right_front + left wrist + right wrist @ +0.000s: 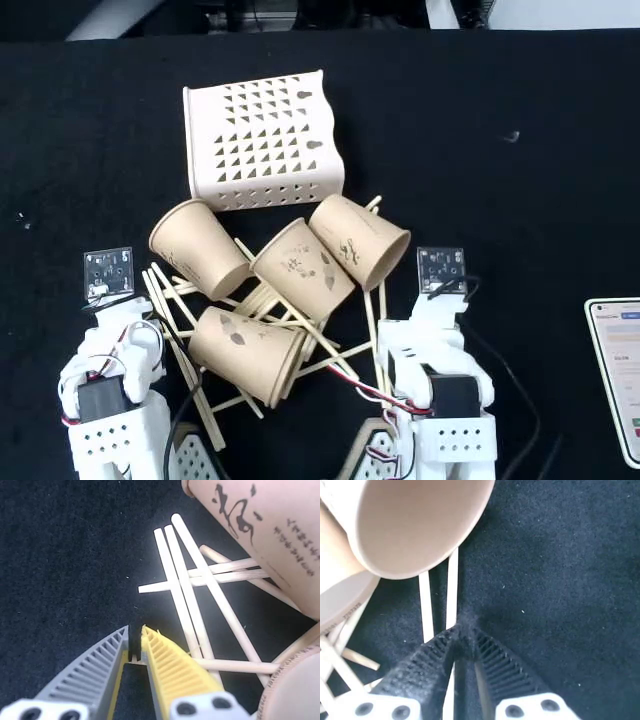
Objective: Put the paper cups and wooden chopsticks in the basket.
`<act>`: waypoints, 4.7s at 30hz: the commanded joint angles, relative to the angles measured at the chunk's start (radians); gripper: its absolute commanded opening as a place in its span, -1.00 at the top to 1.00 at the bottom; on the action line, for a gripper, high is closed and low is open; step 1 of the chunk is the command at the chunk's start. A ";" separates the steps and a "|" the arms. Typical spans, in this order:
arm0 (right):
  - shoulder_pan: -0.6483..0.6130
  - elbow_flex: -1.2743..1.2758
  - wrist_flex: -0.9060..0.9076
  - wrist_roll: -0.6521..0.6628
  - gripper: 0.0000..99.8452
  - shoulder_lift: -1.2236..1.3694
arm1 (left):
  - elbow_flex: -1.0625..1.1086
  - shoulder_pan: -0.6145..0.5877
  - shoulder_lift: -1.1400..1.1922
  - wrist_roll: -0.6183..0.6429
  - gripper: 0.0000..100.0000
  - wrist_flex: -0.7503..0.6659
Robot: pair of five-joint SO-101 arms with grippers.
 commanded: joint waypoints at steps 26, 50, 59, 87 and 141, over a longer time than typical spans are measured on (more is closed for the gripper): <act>-0.014 -0.004 0.005 -0.003 0.98 -0.094 | 0.022 0.007 -0.006 -0.003 0.89 0.002; -0.006 -0.045 -0.089 0.031 0.97 -0.091 | -0.025 0.064 -0.008 -0.021 0.88 -0.077; 0.038 -0.515 -0.221 0.304 0.97 -0.091 | -0.289 -0.286 -0.008 -0.190 0.88 -0.399; 0.080 -1.682 -0.002 0.132 0.60 1.228 | -1.420 0.150 1.246 0.152 0.42 -0.215; -0.084 -1.330 -0.285 0.060 0.60 1.722 | -3.076 -0.203 2.205 0.187 0.43 0.528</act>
